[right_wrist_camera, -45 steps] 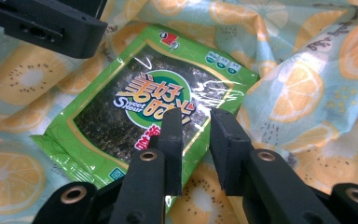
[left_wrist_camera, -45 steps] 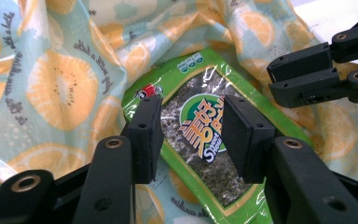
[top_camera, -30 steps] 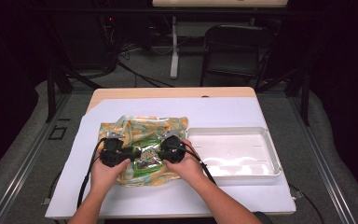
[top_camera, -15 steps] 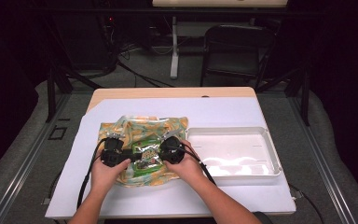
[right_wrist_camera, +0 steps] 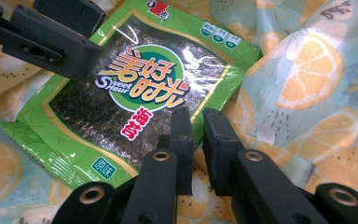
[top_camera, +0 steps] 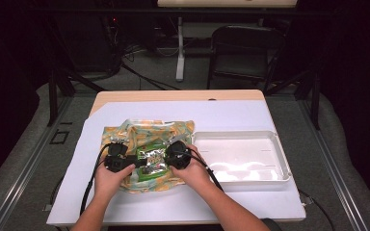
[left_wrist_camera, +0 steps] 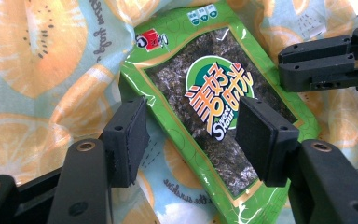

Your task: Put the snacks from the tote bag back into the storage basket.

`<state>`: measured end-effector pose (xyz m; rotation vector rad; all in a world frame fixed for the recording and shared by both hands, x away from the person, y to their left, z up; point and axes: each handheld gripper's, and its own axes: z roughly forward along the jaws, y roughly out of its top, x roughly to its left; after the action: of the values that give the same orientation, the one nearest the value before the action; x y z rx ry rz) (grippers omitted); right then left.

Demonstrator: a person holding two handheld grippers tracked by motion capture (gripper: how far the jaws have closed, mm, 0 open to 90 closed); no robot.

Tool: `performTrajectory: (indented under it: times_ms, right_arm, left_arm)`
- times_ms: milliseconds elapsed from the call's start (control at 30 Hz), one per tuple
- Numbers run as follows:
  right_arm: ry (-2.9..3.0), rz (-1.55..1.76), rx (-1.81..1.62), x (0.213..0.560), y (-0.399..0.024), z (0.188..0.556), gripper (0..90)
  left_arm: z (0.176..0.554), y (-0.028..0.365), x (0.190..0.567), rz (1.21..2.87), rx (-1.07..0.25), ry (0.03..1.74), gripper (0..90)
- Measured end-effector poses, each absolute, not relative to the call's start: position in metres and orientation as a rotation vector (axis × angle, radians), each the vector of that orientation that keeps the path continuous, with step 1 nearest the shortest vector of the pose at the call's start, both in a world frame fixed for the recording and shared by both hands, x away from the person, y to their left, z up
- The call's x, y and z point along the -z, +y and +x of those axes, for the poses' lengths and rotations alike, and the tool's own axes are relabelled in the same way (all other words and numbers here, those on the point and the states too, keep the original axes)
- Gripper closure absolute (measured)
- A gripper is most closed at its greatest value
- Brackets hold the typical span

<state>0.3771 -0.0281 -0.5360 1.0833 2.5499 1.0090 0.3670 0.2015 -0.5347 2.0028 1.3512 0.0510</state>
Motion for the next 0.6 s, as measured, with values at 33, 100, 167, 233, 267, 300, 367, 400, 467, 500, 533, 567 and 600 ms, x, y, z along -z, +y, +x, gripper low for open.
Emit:
performTrajectory:
  times_ms: [33,100,167,233,267,300,367,400,467,500,533,567,600]
  right_arm:
    - [2.549,1.084,-1.008,0.5361,-0.0280,0.3770,82.7]
    - [2.549,1.083,-1.008,0.5362,-0.0279,0.3770,82.7]
    - [2.547,1.084,-1.008,0.5362,-0.0280,0.3771,82.7]
    - [2.543,1.084,-1.017,0.5367,-0.0279,0.3772,82.7]
    - [2.551,1.079,-1.006,0.5361,-0.0281,0.3774,82.8]
    - [2.543,1.084,-1.014,0.5366,-0.0278,0.3771,82.7]
    - [2.546,1.073,-1.013,0.5367,-0.0280,0.3775,82.7]
    - [2.541,1.072,-1.016,0.5369,-0.0278,0.3773,82.7]
    - [2.538,1.074,-1.023,0.5373,-0.0275,0.3771,82.8]
    - [2.535,1.075,-1.023,0.5373,-0.0274,0.3770,82.8]
    - [2.534,1.076,-1.023,0.5374,-0.0274,0.3770,82.8]
    - [2.537,1.074,-1.021,0.5373,-0.0274,0.3770,82.8]
    - [2.544,1.068,-1.010,0.5367,-0.0276,0.3771,82.8]
  left_arm:
    - [0.3672,0.2016,0.5352,2.000,-0.044,1.351,43.3]
    - [0.3674,0.2015,0.5360,1.996,-0.040,1.358,43.2]
    - [0.3676,0.2017,0.5366,1.996,-0.040,1.358,42.9]
    - [0.3680,0.2023,0.5368,1.998,-0.028,1.360,42.9]
    - [0.3682,0.2024,0.5373,1.995,-0.026,1.361,42.8]
    - [0.3682,0.2022,0.5380,1.989,-0.023,1.365,42.7]
    - [0.3687,0.2026,0.5391,1.988,-0.007,1.365,42.3]
    - [0.3688,0.2022,0.5400,1.986,-0.008,1.366,42.2]
    - [0.3691,0.2015,0.5412,1.989,0.000,1.365,42.0]
    - [0.3689,0.2006,0.5420,1.981,0.001,1.372,41.9]
    - [0.3692,0.2012,0.5419,1.994,0.012,1.367,41.8]
    - [0.3694,0.2009,0.5424,1.994,0.011,1.365,41.7]
    - [0.3694,0.2004,0.5427,1.994,0.014,1.369,41.5]
